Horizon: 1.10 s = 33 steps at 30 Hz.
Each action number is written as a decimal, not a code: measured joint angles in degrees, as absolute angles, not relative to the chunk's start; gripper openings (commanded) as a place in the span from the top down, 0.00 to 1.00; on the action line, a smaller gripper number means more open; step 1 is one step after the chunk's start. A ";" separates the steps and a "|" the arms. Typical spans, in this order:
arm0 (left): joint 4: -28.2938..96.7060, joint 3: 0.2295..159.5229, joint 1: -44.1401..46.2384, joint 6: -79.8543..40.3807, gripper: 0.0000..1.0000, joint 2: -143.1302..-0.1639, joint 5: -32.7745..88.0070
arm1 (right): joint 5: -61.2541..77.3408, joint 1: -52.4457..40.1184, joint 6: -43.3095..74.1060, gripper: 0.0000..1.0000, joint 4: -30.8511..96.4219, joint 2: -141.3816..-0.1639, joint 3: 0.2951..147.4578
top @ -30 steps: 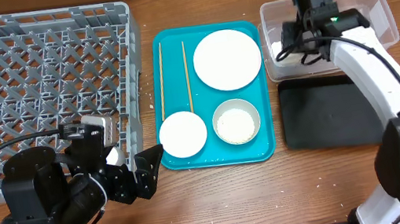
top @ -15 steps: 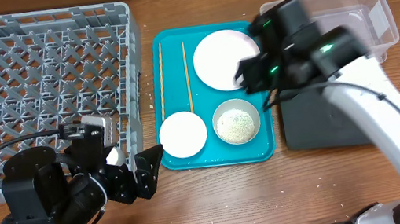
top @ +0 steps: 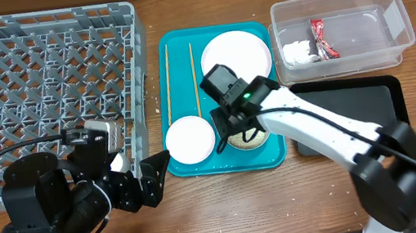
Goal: Sort waste into correct bins and load items into the dishwasher
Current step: 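Grasp the rim of the grey rice bowl with the right gripper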
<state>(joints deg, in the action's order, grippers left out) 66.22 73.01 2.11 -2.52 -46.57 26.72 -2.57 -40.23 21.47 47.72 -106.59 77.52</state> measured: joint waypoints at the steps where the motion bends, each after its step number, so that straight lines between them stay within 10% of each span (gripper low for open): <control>1: 66.22 73.01 2.11 -2.52 0.00 -46.57 26.72 | -2.57 -40.23 21.65 0.53 47.27 -107.37 77.49; 14: 66.22 73.01 2.11 -2.52 0.00 -46.57 26.72 | -1.80 -40.21 23.97 0.77 45.43 -112.29 77.45; 17: 66.22 73.01 2.11 -2.52 0.00 -46.57 26.72 | -1.83 -40.23 25.21 0.96 45.30 -113.38 77.45; 33: 66.24 73.01 2.11 -2.52 0.00 -46.57 26.72 | -1.10 -39.64 28.53 0.96 54.33 -102.72 80.51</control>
<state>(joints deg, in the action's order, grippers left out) 66.24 73.01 2.11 -2.52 -46.57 26.72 -1.10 -39.64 28.53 54.33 -102.72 80.51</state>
